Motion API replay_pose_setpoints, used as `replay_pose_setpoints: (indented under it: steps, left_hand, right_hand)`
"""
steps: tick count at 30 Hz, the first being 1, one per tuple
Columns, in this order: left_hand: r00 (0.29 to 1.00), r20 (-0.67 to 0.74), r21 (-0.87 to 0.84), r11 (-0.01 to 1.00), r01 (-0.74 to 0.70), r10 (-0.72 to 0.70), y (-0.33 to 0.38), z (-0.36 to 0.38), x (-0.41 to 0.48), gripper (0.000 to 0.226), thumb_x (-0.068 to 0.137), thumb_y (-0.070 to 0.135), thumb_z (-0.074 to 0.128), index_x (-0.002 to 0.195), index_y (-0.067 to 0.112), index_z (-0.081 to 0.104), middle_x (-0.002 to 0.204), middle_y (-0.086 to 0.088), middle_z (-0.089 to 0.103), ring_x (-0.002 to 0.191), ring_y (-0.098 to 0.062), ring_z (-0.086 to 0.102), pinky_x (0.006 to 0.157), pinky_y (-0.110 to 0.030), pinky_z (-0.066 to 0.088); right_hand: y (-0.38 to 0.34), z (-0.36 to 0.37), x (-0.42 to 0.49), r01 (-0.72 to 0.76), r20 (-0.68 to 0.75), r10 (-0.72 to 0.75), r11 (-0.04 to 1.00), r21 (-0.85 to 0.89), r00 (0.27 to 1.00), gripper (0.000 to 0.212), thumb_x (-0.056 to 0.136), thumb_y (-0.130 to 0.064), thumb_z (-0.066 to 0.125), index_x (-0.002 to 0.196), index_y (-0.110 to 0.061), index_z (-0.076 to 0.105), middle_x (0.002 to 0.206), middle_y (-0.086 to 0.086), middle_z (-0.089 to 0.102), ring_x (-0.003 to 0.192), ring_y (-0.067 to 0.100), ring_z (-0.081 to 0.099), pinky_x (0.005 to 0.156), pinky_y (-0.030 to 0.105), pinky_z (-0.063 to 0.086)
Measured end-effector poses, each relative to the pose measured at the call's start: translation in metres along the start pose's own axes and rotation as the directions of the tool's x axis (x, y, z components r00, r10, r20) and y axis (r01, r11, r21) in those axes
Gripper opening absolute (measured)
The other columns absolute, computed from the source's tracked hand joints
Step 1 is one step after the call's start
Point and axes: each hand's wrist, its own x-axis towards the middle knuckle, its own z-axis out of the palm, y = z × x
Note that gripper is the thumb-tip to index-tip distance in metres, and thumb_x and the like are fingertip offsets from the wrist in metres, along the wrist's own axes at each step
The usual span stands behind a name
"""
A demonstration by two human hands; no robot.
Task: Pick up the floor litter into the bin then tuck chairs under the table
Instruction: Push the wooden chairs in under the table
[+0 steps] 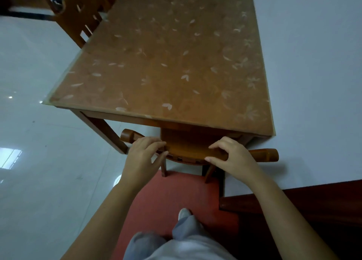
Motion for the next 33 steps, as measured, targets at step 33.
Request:
replay_pose_setpoints:
  steps: [33]
  left_hand:
    - [0.818,-0.355,0.114,0.847,0.519,-0.453,-0.423,-0.26,-0.13,0.034,0.08,0.028,0.046,0.095,0.006,0.067,0.096,-0.01,0.068,0.087,-0.028,0.063,0.075,-0.036,0.049]
  right_hand:
    - [-0.436,0.296,0.271,0.391,0.033,-0.396,0.884,-0.257,0.918,0.026,0.076,-0.023,0.06,0.099,-0.011,0.066,0.096,0.003,0.068,0.09,0.023,0.063,0.08,0.032,0.044]
